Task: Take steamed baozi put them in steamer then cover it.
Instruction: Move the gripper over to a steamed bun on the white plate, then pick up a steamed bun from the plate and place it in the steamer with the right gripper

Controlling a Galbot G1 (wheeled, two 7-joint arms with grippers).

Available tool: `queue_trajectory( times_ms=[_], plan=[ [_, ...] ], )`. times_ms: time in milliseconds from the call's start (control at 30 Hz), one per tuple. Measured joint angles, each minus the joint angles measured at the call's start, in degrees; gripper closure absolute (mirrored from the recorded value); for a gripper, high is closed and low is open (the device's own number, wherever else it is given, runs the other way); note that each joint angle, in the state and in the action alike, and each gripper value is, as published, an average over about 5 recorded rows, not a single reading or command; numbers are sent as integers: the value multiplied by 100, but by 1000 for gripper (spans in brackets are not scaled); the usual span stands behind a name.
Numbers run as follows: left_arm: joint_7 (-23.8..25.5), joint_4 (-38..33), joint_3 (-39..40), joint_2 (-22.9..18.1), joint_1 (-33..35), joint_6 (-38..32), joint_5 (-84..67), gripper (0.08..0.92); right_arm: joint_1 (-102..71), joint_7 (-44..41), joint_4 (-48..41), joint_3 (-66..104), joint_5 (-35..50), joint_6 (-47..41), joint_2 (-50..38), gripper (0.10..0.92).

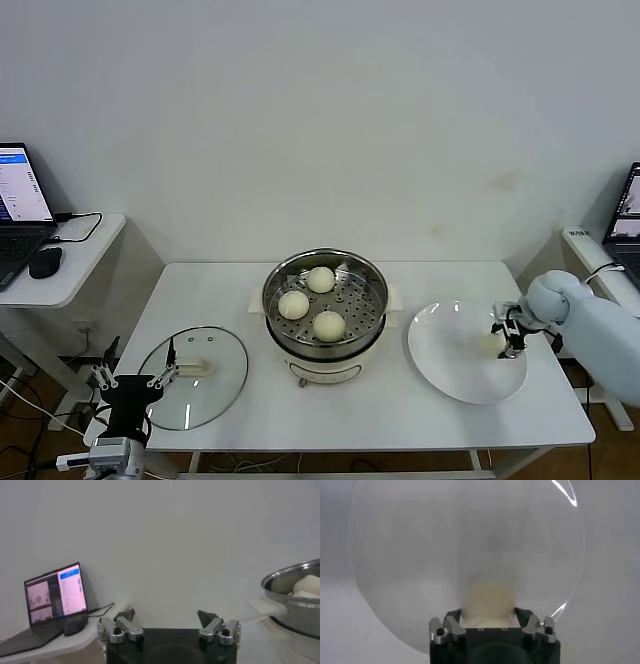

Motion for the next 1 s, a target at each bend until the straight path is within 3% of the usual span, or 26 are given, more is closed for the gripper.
queue_trajectory(
  times_ms=[433,1000],
  plan=[
    [5,-68,28,93,-49,8,-7,177,1153,-166,687,-899,805,-453,-334,455],
    [7,-31,101,90,-96,-11,-56,177,4251,446,1941,-3165,3391,-1968,518,440]
  ],
)
